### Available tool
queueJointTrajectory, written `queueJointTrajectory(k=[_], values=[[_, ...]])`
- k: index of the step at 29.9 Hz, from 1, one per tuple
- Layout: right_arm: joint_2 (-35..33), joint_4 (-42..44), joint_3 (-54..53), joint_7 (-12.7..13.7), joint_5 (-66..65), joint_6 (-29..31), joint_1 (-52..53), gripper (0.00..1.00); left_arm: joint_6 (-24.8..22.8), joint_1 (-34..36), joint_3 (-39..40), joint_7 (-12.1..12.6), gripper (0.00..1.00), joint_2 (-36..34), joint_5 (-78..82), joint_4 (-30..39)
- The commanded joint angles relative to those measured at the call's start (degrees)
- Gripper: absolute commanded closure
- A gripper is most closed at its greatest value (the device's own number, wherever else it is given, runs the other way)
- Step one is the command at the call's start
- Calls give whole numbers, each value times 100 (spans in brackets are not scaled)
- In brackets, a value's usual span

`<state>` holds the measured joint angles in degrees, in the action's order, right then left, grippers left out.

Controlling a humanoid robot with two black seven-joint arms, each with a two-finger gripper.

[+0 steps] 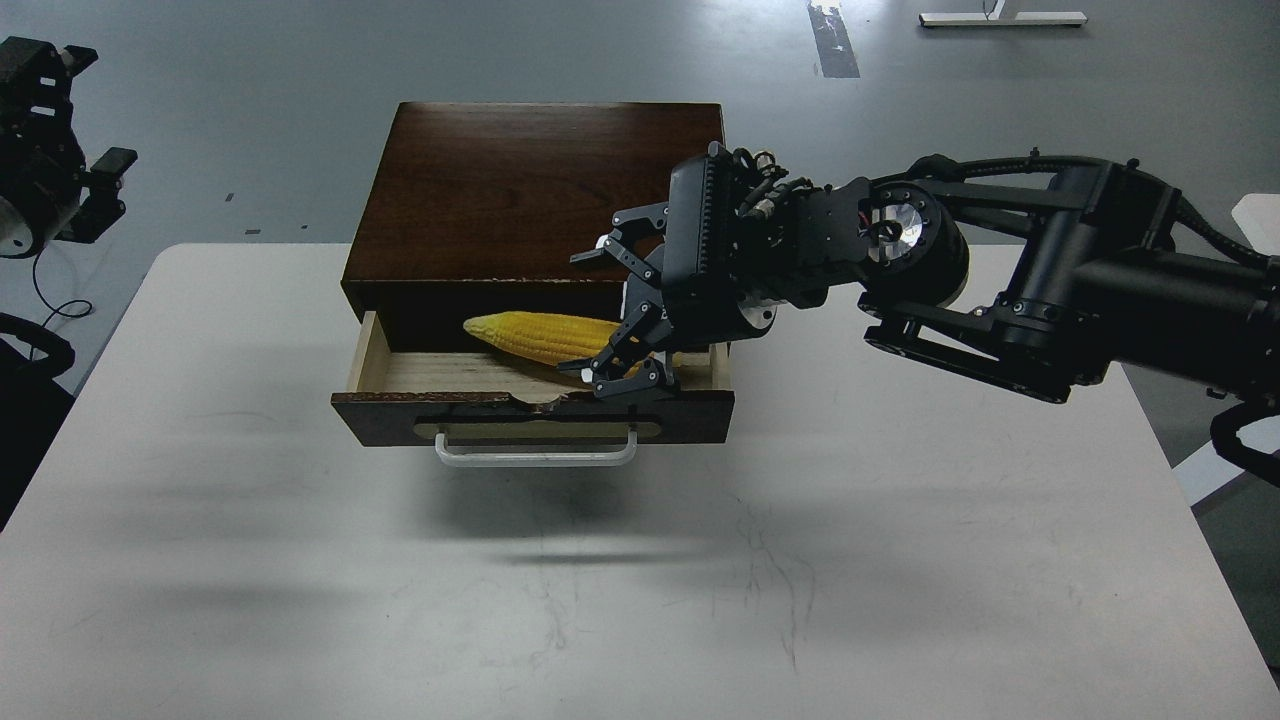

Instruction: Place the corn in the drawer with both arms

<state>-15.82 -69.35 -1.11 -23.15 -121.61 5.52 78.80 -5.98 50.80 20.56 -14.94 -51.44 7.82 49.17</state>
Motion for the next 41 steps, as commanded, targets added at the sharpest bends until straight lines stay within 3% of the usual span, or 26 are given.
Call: queueJointTrajectory(k=[1,8,11,12,18,22,27,30,34,41], values=[[9,9,-213,21,137,-95,-5,4,0,0,26,0,2,-42,-9,40],[-79,-35,-1523,662,2595,-96,-84,4,-88,0,62,9,2,-174,-61,268],[-421,-18,-1866,1057,4818,-78,-119,4,-158,-8,62,17,2,-182,-79,268],[-657,-26,-1936,1302,5614,-78,-215,4,-210,-17,70,9,2,-182,-88,268],[-1255,-9,-2823,1883,7527,-43,-1383,3,-255,-44,62,9,2,-174,-88,268],[-1529,26,-3132,2033,8073,-43,-1859,3,-272,-44,71,9,2,-165,-88,268],[-1898,342,-3484,2253,9865,352,-2386,2,-554,-44,79,9,2,-165,-105,277],[-1872,606,-3869,2332,10209,441,-2825,1,-598,-44,71,17,2,-138,-254,277],[-1776,686,-4722,2657,10298,476,-3590,0,-615,-52,71,9,2,-130,-299,277],[-1494,975,-4978,2605,10298,406,-4039,0,-694,-79,71,9,2,-112,-299,277]])
